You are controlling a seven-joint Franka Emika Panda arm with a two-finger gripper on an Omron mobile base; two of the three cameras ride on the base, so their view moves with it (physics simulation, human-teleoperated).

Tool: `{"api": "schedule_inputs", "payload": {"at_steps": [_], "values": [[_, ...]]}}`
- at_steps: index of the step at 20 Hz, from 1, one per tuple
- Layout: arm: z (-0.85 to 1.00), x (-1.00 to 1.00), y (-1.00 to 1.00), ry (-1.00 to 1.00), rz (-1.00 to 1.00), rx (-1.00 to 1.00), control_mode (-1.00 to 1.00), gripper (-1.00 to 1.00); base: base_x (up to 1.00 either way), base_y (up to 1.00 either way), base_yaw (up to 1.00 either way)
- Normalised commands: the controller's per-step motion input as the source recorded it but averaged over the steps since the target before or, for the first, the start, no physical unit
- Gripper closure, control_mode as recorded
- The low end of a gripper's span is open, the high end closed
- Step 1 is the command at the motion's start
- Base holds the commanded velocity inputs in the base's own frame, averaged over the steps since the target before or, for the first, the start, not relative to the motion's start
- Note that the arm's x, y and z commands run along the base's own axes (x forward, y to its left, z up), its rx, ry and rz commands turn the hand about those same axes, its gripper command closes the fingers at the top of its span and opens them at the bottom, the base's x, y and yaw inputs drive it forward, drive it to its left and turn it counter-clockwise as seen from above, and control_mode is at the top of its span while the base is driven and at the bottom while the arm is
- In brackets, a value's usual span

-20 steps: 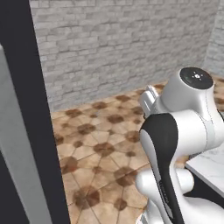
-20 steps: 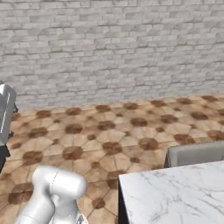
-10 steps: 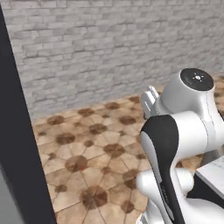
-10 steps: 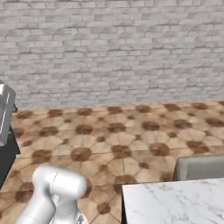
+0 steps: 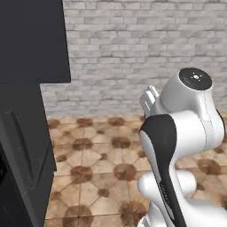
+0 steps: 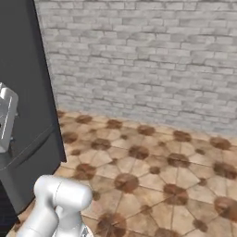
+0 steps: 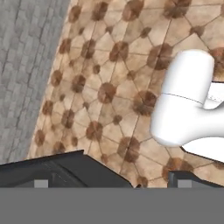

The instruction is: Move the cutting board and knife to the sink. Then move spray from the cabinet to the counter.

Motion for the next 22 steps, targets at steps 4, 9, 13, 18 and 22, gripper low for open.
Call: {"api": "schedule_inputs", "payload": {"at_steps": [4,9,13,18,22], "values": [[0.00,0.00,0.00,0.00,0.00,0.00,1.00,-1.00,0.65,-0.05,0.63],[0.00,0.00,0.00,0.00,0.00,0.00,1.00,-1.00,0.12,-0.15,0.68],[0.00,0.00,0.00,0.00,0.00,0.00,1.00,-1.00,-0.16,-0.35,0.67],[0.00,0.00,0.00,0.00,0.00,0.00,1.00,-1.00,-0.08,-0.27,0.74],[0.00,0.00,0.00,0.00,0.00,0.00,1.00,-1.00,0.04,-0.14,0.78]]}}
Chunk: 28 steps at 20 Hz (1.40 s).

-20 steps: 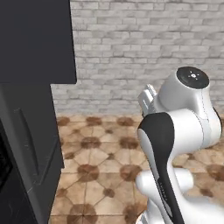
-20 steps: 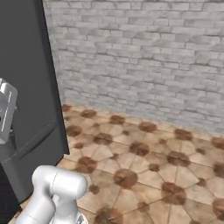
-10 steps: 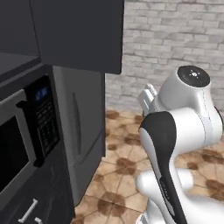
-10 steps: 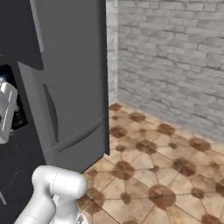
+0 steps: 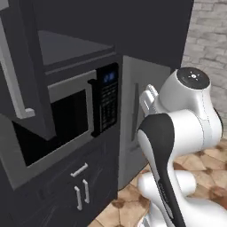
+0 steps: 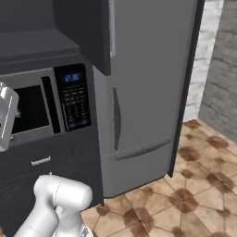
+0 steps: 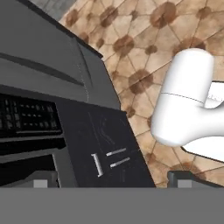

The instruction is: Move the cutting board and knife to the sink. Then move spray from the cabinet to the counter.

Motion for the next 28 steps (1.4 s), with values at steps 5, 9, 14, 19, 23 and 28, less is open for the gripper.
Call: {"api": "schedule_inputs", "payload": {"at_steps": [5,9,14,19,23,28], "values": [[0.00,0.00,0.00,0.00,0.00,0.00,1.00,-1.00,0.24,-0.35,0.66],[0.00,0.00,0.00,0.00,0.00,0.00,1.00,-1.00,0.49,-0.56,0.50],[0.00,0.00,0.00,0.00,0.00,0.00,1.00,-1.00,0.60,-0.77,0.34],[0.00,0.00,0.00,0.00,0.00,0.00,1.00,-1.00,0.39,-0.22,0.11],[0.00,0.00,0.00,0.00,0.00,0.00,1.00,-1.00,0.28,0.20,0.00],[0.00,0.00,0.00,0.00,0.00,0.00,1.00,-1.00,0.35,0.99,0.00]]}}
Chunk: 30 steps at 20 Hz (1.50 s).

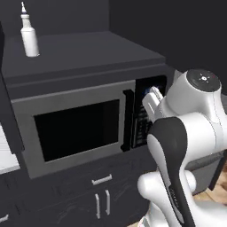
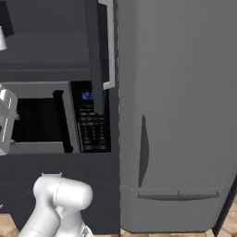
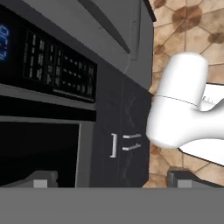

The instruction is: Move the cutting board and knife to the sink. Then move spray from the cabinet to the counter.

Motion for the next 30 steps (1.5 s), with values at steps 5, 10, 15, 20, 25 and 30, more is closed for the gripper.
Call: {"api": "schedule_inputs", "payload": {"at_steps": [5,10,15,20,25,30], "values": [[0.00,0.00,0.00,0.00,0.00,0.00,1.00,-1.00,0.01,0.53,0.03],[0.00,0.00,0.00,0.00,0.00,0.00,1.00,-1.00,0.00,0.07,0.01],[0.00,0.00,0.00,0.00,0.00,0.00,1.00,-1.00,0.48,0.00,0.00],[0.00,0.00,0.00,0.00,0.00,0.00,1.00,-1.00,0.55,0.00,0.00],[0.00,0.00,0.00,0.00,0.00,0.00,1.00,-1.00,0.27,0.03,0.01],[0.00,0.00,0.00,0.00,0.00,0.00,1.00,-1.00,-0.33,0.11,0.24]]}}
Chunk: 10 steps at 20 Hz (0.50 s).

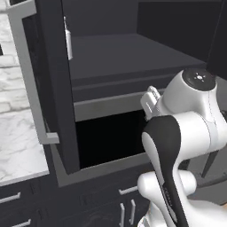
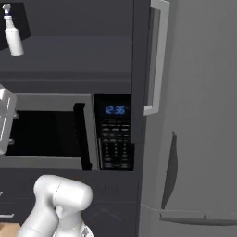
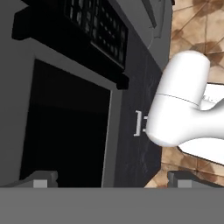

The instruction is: Move the cutting board and knife to the sink. Then move spray from the cabinet to the counter.

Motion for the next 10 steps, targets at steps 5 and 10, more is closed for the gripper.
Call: {"api": "schedule_inputs", "payload": {"at_steps": [5,10], "values": [[0.00,0.00,0.00,0.00,0.00,0.00,1.00,-1.00,-0.02,0.10,0.24],[0.76,0.00,0.06,-0.18,0.35,0.00,-1.00,-1.00,0.00,0.00,0.00]]}}
